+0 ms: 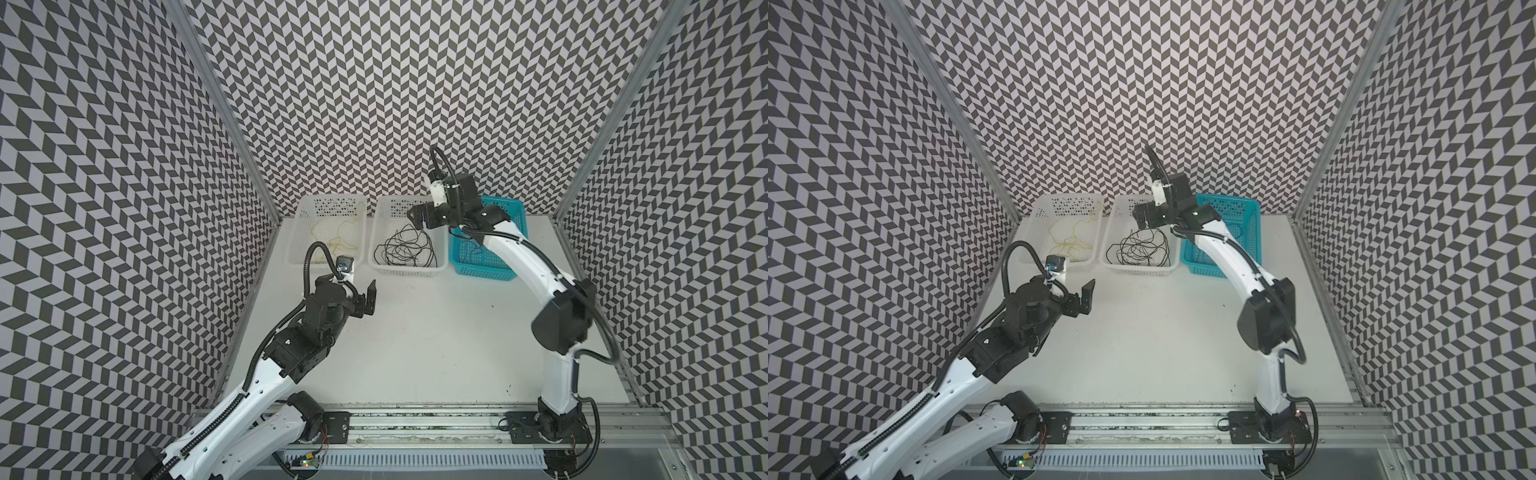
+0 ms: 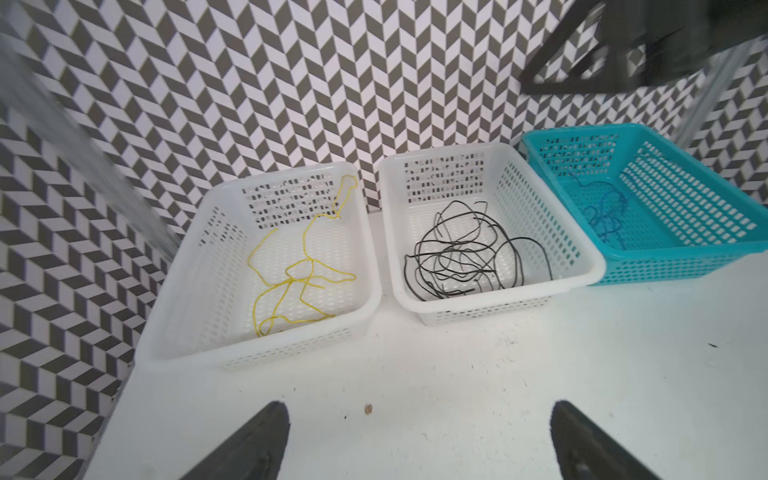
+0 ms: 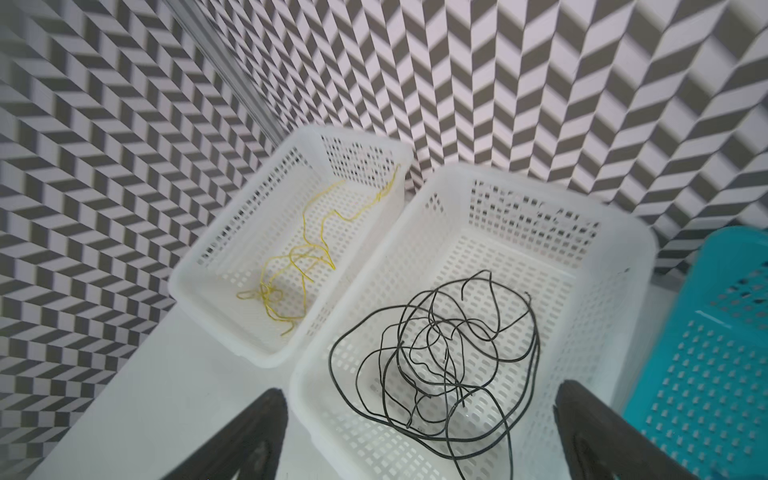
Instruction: Untangle the cables
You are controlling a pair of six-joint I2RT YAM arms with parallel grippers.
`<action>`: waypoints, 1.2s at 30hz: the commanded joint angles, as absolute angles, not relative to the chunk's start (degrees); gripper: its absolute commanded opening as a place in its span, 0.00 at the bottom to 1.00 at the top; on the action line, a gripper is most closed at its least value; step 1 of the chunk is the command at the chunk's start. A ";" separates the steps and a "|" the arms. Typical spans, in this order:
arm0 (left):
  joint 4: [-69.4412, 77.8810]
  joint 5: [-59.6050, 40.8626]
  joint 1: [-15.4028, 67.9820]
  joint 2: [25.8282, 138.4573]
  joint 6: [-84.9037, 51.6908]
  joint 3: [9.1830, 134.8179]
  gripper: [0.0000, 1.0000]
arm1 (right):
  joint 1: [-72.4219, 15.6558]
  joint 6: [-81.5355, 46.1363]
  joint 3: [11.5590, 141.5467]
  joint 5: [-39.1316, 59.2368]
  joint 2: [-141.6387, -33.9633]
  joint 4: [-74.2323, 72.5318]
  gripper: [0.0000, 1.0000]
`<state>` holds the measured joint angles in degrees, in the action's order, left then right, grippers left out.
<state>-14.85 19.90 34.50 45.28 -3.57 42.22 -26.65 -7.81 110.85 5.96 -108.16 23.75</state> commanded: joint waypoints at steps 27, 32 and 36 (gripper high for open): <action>19.07 21.27 0.92 72.25 -9.92 28.29 1.00 | -5.39 0.13 24.87 -19.55 -82.63 -42.17 1.00; 32.63 19.23 -0.52 78.92 -7.15 26.41 1.00 | -4.07 1.08 24.17 -14.88 -90.61 -52.54 1.00; 46.62 13.01 -1.62 86.95 -5.17 24.33 1.00 | -2.13 0.12 24.62 -10.49 -88.29 -47.12 1.00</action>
<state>32.67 17.91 -0.95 82.91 -6.72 25.61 -3.20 -0.64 24.36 -14.11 -90.13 -42.22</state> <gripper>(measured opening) 0.993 0.993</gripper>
